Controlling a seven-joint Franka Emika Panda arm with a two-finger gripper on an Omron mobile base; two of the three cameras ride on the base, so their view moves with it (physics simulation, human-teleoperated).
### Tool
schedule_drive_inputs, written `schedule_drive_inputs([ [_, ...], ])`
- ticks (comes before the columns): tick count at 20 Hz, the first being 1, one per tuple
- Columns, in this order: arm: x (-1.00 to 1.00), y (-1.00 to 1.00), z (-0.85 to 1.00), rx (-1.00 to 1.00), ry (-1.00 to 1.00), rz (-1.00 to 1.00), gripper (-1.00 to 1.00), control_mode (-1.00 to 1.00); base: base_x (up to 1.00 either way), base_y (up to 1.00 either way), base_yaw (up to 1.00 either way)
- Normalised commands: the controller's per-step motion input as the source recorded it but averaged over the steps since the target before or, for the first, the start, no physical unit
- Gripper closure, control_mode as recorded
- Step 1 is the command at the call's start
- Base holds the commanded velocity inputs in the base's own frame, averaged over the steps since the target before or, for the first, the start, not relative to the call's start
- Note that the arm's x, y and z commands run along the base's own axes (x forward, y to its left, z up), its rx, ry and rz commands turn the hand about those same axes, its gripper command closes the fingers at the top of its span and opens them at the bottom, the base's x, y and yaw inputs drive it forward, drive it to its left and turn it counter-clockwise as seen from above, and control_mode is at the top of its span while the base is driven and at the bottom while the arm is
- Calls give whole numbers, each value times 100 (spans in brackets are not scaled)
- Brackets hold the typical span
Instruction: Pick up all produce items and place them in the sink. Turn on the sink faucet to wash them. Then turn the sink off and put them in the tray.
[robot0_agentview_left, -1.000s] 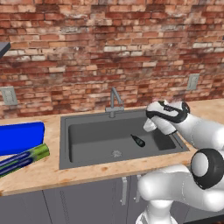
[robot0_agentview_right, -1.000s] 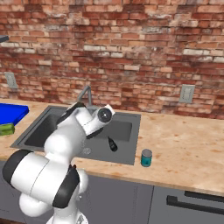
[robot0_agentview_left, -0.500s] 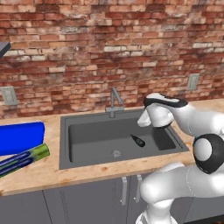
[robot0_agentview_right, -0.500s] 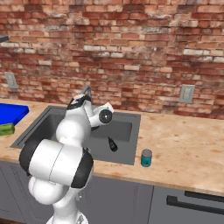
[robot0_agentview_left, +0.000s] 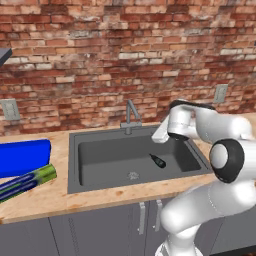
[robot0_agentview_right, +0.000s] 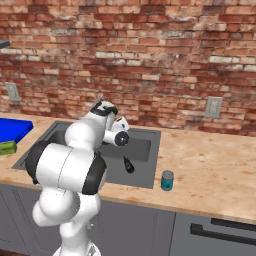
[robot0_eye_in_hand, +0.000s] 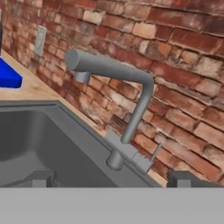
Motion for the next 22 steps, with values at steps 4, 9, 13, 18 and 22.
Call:
schedule_drive_inputs([
  [4, 30, 1, 0, 9, -4, 7, -100, -100, 0, 0, 0],
  [9, 42, 0, 0, 11, -1, 8, -100, -100, 0, 0, 0],
  [13, 47, -4, 3, 10, -1, 8, -100, -100, 0, 0, 0],
  [18, 44, -8, 1, 3, 0, 5, -100, -100, 0, 0, 0],
  [22, 38, 0, 0, 0, 0, 4, -100, -100, 0, 0, 0],
])
